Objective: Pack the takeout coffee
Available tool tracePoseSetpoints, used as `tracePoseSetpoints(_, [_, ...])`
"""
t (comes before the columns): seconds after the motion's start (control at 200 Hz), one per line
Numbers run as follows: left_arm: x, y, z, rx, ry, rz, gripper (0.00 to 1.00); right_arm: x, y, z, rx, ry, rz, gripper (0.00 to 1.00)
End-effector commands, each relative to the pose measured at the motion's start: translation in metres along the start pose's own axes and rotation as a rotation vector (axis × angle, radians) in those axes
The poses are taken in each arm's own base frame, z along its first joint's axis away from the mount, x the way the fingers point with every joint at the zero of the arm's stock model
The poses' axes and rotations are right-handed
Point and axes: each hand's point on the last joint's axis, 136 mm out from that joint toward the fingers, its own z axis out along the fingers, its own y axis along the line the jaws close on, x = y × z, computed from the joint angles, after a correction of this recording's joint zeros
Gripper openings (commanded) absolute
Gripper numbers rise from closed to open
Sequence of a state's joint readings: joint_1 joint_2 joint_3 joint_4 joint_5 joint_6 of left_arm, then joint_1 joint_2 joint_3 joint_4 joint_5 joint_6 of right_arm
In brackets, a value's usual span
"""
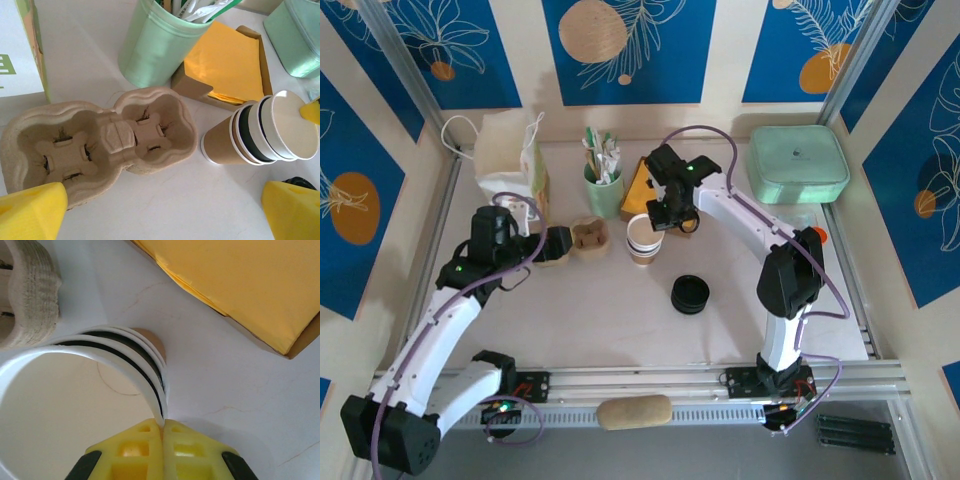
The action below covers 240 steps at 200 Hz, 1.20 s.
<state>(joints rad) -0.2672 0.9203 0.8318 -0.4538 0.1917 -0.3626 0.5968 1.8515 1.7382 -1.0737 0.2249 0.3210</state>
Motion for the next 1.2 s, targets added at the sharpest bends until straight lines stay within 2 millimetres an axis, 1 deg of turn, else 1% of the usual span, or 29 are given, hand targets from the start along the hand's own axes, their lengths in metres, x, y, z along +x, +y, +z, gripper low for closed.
tracePoseSetpoints(0.0, [-0.010,-0.013,-0.003,0.039,-0.019,0.007,0.99,-0.010,0.009,-0.019,-0.075,-0.033,0.014,0.00])
tracePoseSetpoints(0.105, [-0.010,-0.014,-0.002,0.041,-0.014,0.007,1.00,-0.014,0.008,-0.026,-0.093,-0.047,0.025,0.00])
tracePoseSetpoints(0.25, [-0.008,-0.015,0.001,0.044,-0.002,0.009,0.99,-0.016,0.007,-0.029,-0.117,-0.048,0.041,0.00])
tracePoseSetpoints(0.395, [-0.006,-0.017,0.005,0.049,0.014,0.010,0.99,-0.014,0.004,-0.025,-0.137,-0.033,0.062,0.00])
tracePoseSetpoints(0.59, [-0.007,-0.021,0.008,0.056,0.027,0.018,0.99,-0.006,-0.002,-0.016,-0.153,-0.006,0.093,0.00])
tracePoseSetpoints(0.72, [-0.007,-0.024,0.011,0.058,0.034,0.027,0.99,-0.006,-0.003,-0.017,-0.158,-0.012,0.097,0.00])
tracePoseSetpoints(0.895, [-0.007,-0.028,0.016,0.060,0.044,0.037,0.99,-0.011,-0.002,-0.028,-0.180,-0.039,0.101,0.00])
tracePoseSetpoints(1.195, [-0.006,-0.032,0.021,0.059,0.056,0.048,0.99,-0.022,0.001,-0.059,-0.208,-0.111,0.098,0.00])
